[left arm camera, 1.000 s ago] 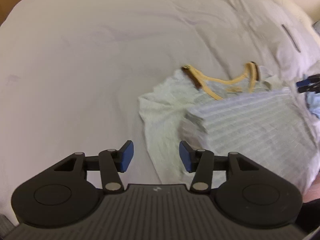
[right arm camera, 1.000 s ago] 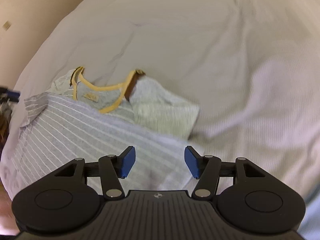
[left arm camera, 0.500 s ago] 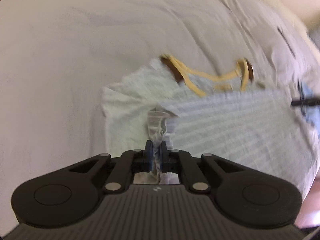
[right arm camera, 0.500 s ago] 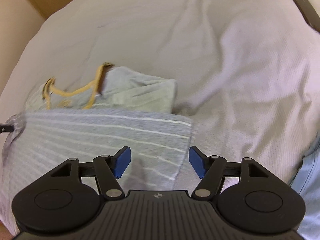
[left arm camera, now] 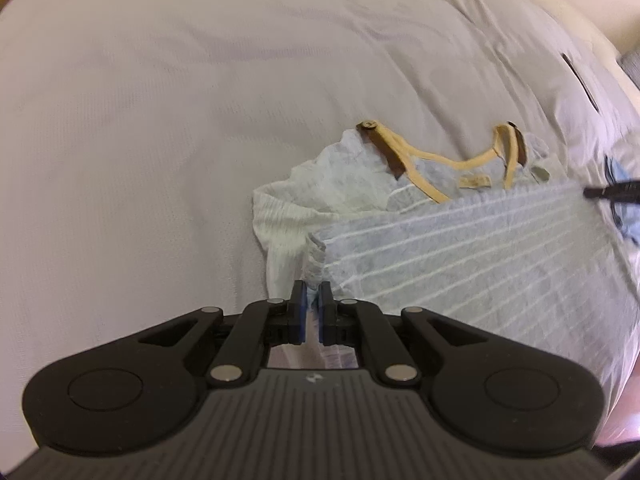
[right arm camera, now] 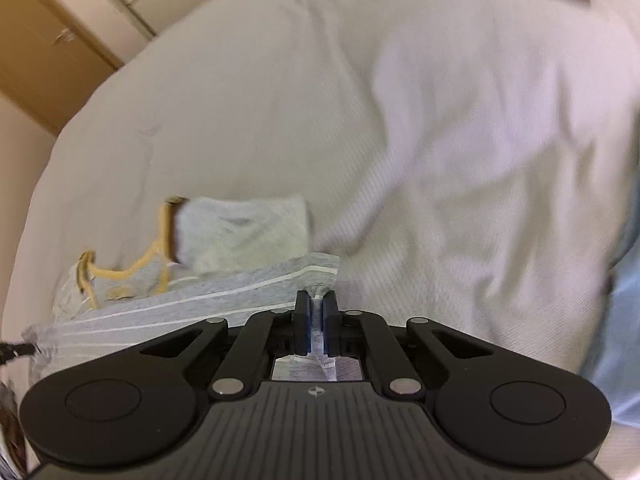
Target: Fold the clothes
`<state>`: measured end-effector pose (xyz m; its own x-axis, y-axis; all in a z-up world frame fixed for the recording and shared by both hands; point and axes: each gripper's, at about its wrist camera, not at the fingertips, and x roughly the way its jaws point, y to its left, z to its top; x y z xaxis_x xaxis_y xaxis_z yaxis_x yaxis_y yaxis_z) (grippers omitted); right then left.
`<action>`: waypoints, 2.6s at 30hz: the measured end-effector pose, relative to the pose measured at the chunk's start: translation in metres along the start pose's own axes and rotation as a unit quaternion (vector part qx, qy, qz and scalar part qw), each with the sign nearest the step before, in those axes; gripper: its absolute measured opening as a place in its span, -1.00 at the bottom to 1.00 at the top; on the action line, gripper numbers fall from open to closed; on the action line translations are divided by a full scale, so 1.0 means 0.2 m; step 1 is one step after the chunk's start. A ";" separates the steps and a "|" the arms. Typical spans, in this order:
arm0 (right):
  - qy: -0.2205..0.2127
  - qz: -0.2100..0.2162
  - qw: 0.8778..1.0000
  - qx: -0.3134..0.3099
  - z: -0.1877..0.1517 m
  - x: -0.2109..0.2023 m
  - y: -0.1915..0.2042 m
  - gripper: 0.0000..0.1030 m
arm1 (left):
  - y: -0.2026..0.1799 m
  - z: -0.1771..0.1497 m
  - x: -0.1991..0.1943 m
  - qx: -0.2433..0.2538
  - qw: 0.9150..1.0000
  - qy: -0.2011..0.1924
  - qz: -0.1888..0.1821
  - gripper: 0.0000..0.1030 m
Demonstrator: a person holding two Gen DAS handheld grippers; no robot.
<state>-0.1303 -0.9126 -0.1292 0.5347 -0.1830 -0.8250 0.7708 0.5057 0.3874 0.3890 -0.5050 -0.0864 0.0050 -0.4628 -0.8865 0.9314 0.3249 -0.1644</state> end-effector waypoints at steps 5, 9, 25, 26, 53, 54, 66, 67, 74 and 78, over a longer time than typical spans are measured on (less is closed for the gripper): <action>-0.050 0.003 0.997 -0.057 0.05 -0.28 0.15 -0.94 | -0.01 0.01 -0.30 0.008 0.998 -0.053 -0.013 -0.96; -0.077 0.013 0.995 -0.058 0.15 -0.34 0.17 -0.94 | 0.05 0.10 -0.38 0.000 0.997 -0.079 -0.002 -0.96; -0.027 -0.055 0.995 -0.079 0.31 0.29 0.03 -0.73 | 0.27 0.29 0.36 -0.018 0.999 -0.010 0.043 -0.94; -0.032 -0.064 0.994 -0.077 0.31 0.27 0.04 -0.65 | 0.28 0.27 0.34 -0.034 0.998 -0.010 0.057 -0.94; 0.074 -0.095 0.954 -0.274 -0.77 -0.36 0.48 -0.01 | -0.41 -0.83 -0.21 0.158 0.984 0.041 0.070 -0.62; 0.069 -0.101 0.941 -0.317 -0.81 -0.38 0.51 0.06 | -0.46 -0.86 -0.26 0.199 0.976 0.025 0.080 -0.52; -0.008 -0.129 0.715 -0.687 -1.34 -0.08 0.87 0.36 | -0.98 -1.19 0.11 0.561 0.796 -0.027 0.226 -0.65; -0.018 -0.134 0.692 -0.709 -1.38 -0.04 0.87 0.32 | -0.98 -1.20 0.14 0.571 0.787 -0.022 0.231 -0.92; -0.010 -0.176 0.723 -0.668 -1.20 -0.07 0.60 -0.97 | -0.92 -1.18 0.15 0.557 0.798 -0.018 0.228 -0.95; -0.003 -0.206 0.708 -0.676 -1.17 -0.10 0.43 -0.91 | -0.93 -1.16 0.14 0.556 0.799 -0.016 0.231 -0.90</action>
<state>-0.1553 -0.6684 -0.1745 0.3650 -0.5515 -0.7501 -0.1715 0.7521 -0.6364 0.1309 -0.3866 -0.1810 0.4336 -0.5312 -0.7279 0.5757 -0.4581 0.6773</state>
